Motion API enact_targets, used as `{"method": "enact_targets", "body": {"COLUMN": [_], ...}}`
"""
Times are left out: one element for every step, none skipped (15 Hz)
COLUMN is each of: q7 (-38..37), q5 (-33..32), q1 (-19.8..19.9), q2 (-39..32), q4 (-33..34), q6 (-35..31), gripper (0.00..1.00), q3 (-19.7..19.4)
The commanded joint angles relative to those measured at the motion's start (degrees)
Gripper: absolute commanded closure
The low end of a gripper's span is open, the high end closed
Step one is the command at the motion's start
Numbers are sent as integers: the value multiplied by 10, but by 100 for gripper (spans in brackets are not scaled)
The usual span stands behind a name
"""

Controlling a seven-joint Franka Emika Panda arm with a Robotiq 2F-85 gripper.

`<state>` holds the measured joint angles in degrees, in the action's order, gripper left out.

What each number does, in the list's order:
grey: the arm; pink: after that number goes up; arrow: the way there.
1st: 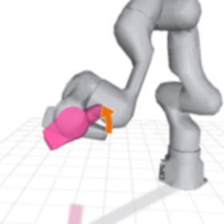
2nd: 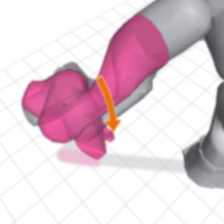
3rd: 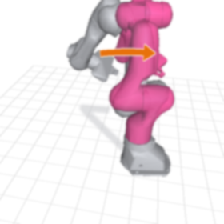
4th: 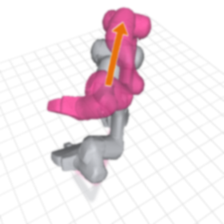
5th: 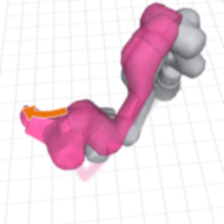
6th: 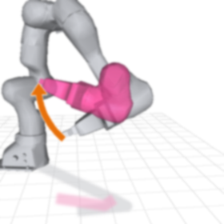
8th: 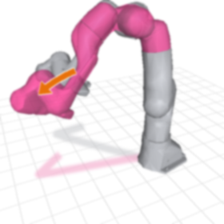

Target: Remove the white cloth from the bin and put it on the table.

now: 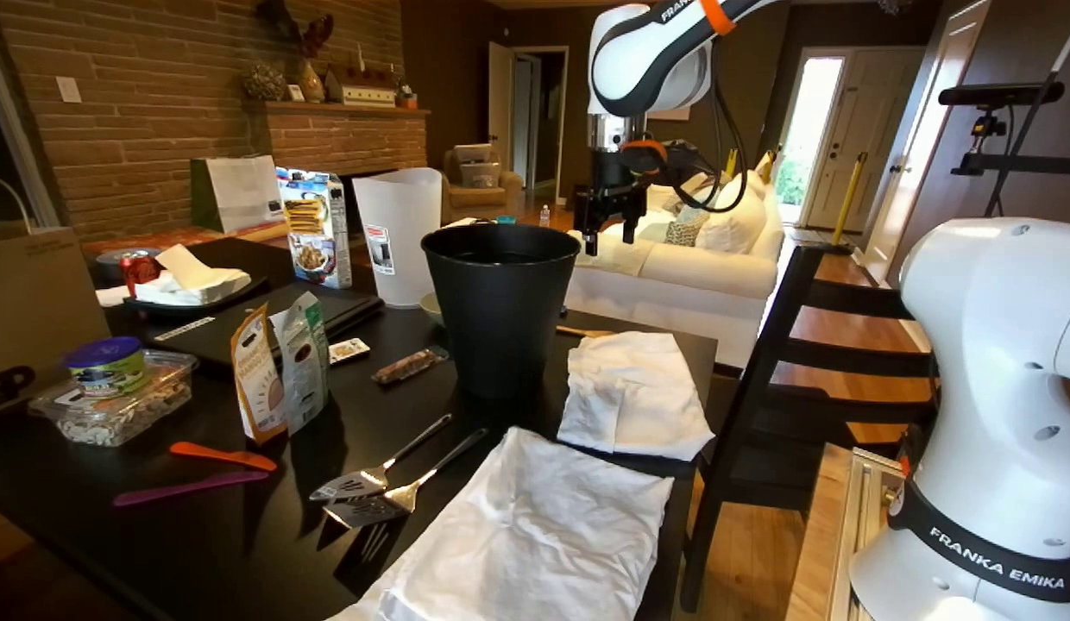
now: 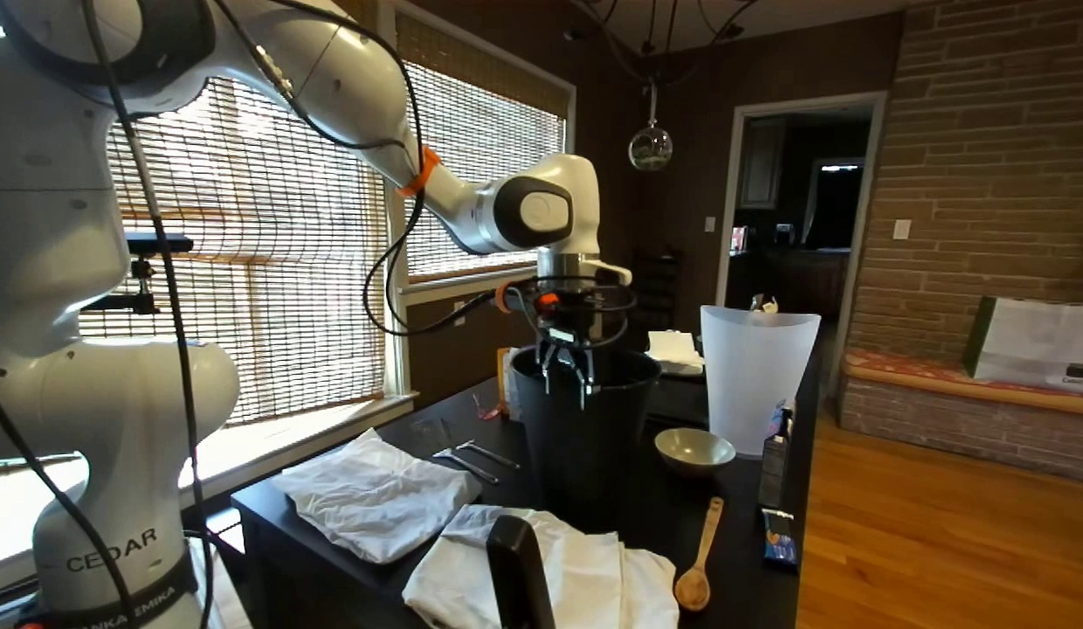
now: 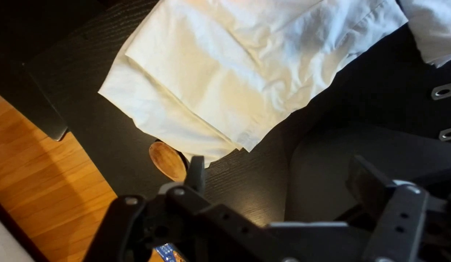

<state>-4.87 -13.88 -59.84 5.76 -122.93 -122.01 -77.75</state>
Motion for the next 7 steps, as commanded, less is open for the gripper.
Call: {"method": "enact_targets", "body": {"q7": [33,35,38,39,41,41,41], "q5": [34,27,25,24,25,25,25], "q1": [114,122,125,125,124,123,123], "q2": [-29,-19,-12,-5,-1,1,1], "q4": [1,4,6,6,6,6,6], "q6": [4,12,16,17,17,17,17], "gripper": [0,0,0,0,0,0,0], "q3": [106,114,116,116,113,112,112]}}
